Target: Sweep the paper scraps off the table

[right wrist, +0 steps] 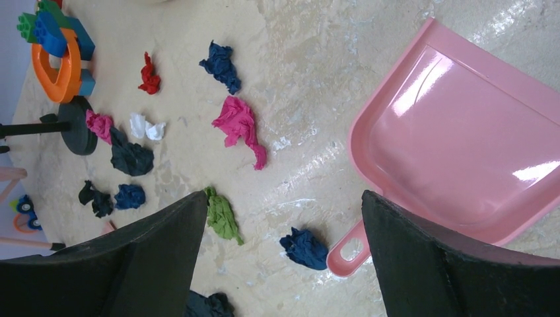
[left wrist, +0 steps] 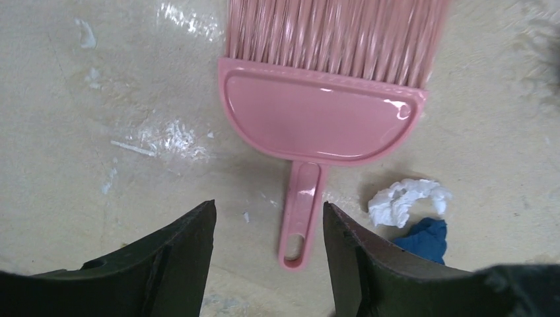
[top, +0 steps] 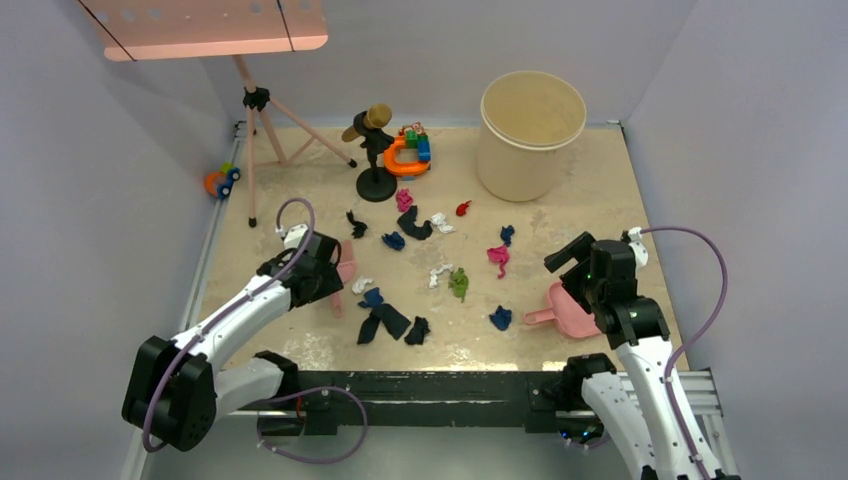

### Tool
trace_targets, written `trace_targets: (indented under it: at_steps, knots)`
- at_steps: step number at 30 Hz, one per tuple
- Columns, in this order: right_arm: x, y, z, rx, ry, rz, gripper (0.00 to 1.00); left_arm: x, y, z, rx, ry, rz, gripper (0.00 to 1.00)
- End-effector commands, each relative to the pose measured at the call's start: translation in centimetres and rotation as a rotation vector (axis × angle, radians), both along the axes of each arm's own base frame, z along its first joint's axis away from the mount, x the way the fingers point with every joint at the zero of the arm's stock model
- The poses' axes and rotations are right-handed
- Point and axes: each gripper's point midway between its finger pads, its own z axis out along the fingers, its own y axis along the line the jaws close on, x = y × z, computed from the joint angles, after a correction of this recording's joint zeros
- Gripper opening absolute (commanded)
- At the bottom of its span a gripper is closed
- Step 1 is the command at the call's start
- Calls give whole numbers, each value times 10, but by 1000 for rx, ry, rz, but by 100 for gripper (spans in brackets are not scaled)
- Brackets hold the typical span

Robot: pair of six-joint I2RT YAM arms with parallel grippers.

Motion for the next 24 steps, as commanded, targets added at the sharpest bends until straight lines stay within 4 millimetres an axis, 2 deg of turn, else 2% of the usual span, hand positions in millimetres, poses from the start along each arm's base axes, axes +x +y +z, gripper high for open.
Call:
trace_targets:
  at_steps: [1, 5, 9, 13, 15, 20, 24]
  knots:
    - [5, -1, 14, 0, -46, -4, 91, -3, -4, -9, -33, 7, 48, 64]
    - [6, 0, 14, 5, -49, -3, 91, -1, -10, -20, -50, 28, 27, 62]
    - [5, 0, 13, 7, -47, -3, 91, 9, -26, -24, -91, 37, -50, 57]
    - [3, 1, 14, 12, -47, -2, 91, 16, -28, -27, -65, 67, -47, 55]
    - [2, 1, 14, 14, -51, -3, 91, 19, -27, -26, -52, 73, -46, 43]
    - [-1, 0, 13, 21, -56, -9, 91, 22, -27, -26, -42, 74, -45, 34]
    - [0, 4, 13, 35, -63, 2, 91, 24, -32, -21, -60, 62, -81, 16]
